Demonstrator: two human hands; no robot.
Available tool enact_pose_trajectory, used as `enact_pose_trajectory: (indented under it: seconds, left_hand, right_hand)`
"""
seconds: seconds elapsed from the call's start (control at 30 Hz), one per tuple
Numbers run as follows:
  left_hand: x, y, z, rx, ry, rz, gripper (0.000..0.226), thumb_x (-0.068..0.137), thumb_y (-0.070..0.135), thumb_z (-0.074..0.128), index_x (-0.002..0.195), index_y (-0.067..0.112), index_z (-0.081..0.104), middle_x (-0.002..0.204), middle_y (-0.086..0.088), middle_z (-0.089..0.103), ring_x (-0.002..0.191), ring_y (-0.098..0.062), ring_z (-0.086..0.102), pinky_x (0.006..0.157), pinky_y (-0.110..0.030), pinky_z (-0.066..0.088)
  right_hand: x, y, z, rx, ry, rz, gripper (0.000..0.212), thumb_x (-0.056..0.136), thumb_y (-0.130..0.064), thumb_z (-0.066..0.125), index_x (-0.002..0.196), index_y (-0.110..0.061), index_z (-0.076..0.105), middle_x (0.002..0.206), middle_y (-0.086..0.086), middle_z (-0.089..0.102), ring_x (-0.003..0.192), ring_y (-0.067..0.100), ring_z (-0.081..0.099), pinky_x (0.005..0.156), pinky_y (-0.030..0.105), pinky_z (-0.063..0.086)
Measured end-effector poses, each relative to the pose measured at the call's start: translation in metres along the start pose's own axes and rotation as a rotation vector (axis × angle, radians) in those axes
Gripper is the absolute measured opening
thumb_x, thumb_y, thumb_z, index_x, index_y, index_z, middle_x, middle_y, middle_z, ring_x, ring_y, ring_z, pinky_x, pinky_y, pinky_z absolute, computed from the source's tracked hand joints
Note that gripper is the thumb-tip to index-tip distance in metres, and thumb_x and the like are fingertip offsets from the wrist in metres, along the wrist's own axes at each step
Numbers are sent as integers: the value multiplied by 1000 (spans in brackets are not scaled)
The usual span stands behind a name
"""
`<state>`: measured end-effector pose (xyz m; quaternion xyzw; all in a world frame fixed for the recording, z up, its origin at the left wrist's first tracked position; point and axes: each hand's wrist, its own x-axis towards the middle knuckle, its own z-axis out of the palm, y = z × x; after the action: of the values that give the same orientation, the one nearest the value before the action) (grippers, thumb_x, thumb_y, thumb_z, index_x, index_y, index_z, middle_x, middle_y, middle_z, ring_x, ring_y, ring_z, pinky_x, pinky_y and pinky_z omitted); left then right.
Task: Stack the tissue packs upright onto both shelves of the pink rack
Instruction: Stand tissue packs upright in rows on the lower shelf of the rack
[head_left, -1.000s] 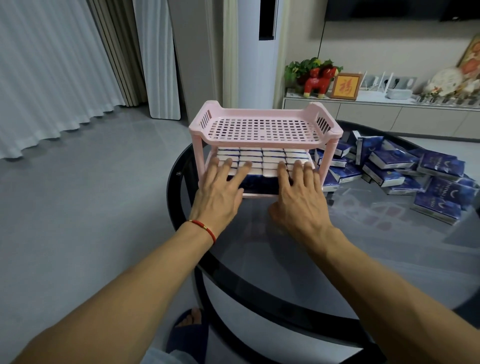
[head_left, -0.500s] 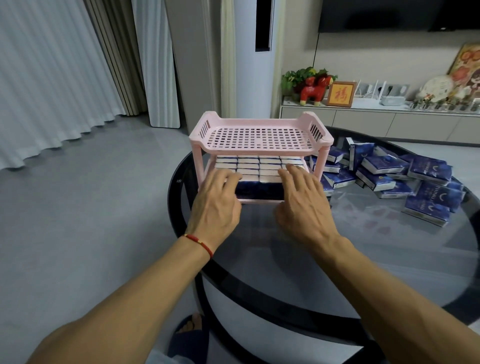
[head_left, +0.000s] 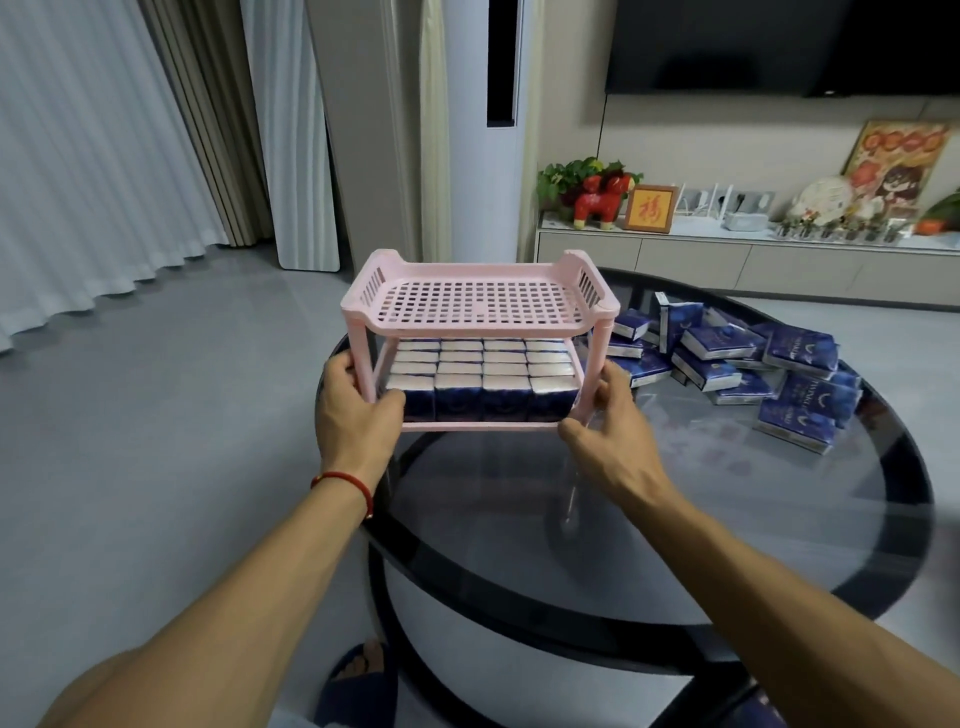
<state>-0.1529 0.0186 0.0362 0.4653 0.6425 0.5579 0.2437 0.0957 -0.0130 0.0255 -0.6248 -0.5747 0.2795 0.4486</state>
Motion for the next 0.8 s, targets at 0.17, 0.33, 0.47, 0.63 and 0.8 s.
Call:
enact_pose_trajectory:
  seconds: [0.17,0.33,0.47,0.63,0.8]
  left_hand:
    - [-17,9,3,103,153,44,72,81,1,63,145,15,34,140,-14,43,125,-34,49,93,-40,50]
    - [-76,34,37,196,102,672,49,67,-10,61,113,4,53,117,-15,48,116,-32,48,103,-42,44]
    - [-107,33,78,288,-301,883,43,66,-5,60,106,11,60,108,-4,56,103,-25,53,90,-40,48]
    - [-116,22,114,356,-527,791,43,75,0,59,115,15,60,116,0,58,111,-19,53,100,-36,50]
    - [-119,29,130,250,-560,568,37,84,-4,59,115,16,61,118,3,56,117,-16,55,103,-29,49]
  right_hand:
    - [5,19,-17,-85,-20,-49,71,89,-19,65,152,-30,33,142,-3,56,124,21,56,105,43,48]
    - [39,56,-52,-670,-2,-73,67,95,-10,52,157,-23,30,160,6,38,142,30,39,111,49,40]
    - [62,74,-48,-912,-145,-142,68,101,-20,39,162,-30,11,171,-2,9,157,26,9,120,55,21]
    - [74,77,-40,-883,-21,-305,37,97,-28,54,133,-20,53,139,2,54,128,26,53,102,44,37]
    - [64,69,-62,-552,29,-213,26,88,-33,77,99,-13,64,95,3,66,85,25,64,71,38,51]
